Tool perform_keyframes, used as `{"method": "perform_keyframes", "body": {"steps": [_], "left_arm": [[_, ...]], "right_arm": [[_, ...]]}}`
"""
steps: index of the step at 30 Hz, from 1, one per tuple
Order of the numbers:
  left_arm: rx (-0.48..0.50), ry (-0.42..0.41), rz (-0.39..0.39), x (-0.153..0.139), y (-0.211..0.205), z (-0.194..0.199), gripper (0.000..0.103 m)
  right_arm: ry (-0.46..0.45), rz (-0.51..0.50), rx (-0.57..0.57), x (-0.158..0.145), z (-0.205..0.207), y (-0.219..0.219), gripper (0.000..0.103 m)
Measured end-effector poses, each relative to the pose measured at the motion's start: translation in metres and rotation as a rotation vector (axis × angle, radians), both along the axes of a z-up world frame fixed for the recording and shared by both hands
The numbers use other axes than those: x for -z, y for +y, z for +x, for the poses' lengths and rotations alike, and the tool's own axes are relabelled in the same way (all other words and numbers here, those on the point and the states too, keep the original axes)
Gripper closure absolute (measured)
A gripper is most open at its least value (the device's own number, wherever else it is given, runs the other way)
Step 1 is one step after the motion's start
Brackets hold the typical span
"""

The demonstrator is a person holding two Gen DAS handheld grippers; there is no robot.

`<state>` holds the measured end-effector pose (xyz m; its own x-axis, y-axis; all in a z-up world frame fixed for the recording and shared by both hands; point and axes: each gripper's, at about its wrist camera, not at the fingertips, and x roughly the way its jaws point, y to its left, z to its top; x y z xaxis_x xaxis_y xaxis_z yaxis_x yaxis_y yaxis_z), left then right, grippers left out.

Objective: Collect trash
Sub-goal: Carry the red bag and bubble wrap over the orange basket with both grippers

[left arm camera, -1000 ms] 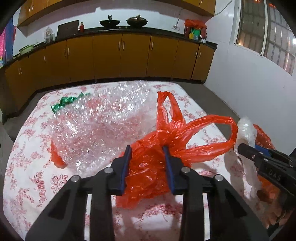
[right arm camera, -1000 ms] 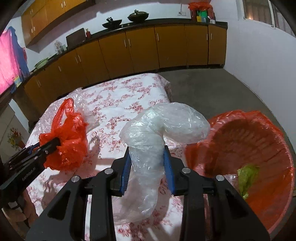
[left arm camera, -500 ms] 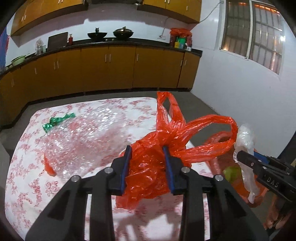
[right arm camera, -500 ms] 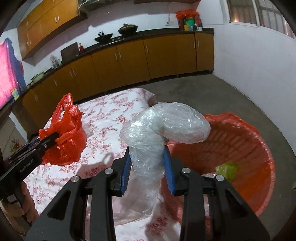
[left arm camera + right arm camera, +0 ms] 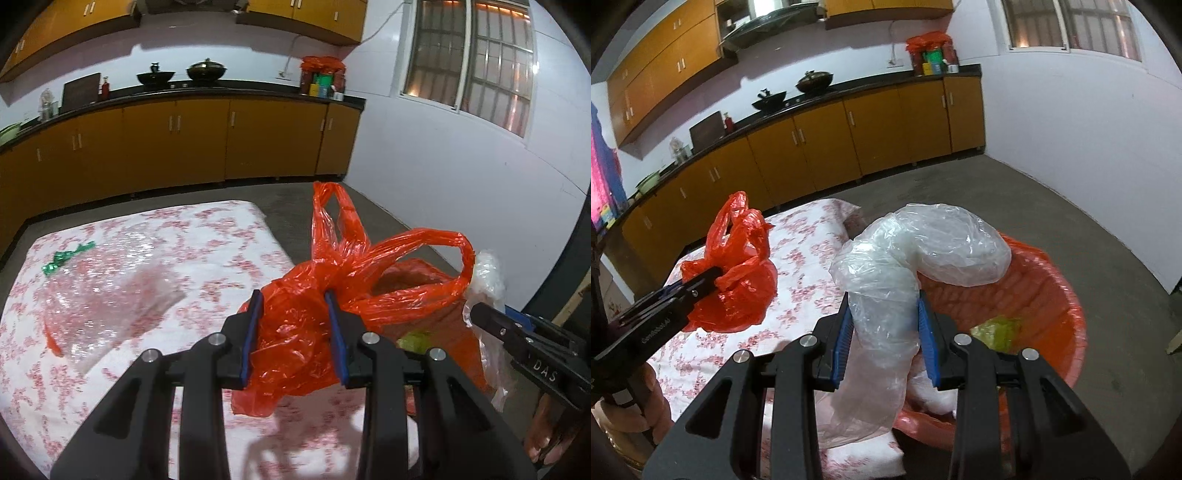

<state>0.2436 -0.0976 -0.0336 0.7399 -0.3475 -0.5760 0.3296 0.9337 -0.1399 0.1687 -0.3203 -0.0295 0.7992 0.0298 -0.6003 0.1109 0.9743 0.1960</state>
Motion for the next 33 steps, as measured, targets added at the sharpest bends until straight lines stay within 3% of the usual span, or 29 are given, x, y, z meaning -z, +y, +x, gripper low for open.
{"method": "perform_keyframes", "body": {"steps": [20,33], "left_arm": [[0.130,0.051,-0.029,0.018,-0.072,0.000,0.070],[0.163,0.110,-0.052,0.034,-0.103,0.018,0.069]], "right_arm": [[-0.016,0.000,0.132,0.001,-0.026,-0.047,0.069],[-0.022,0.020,0.205,0.004,-0.026,-0.075,0.069]]}}
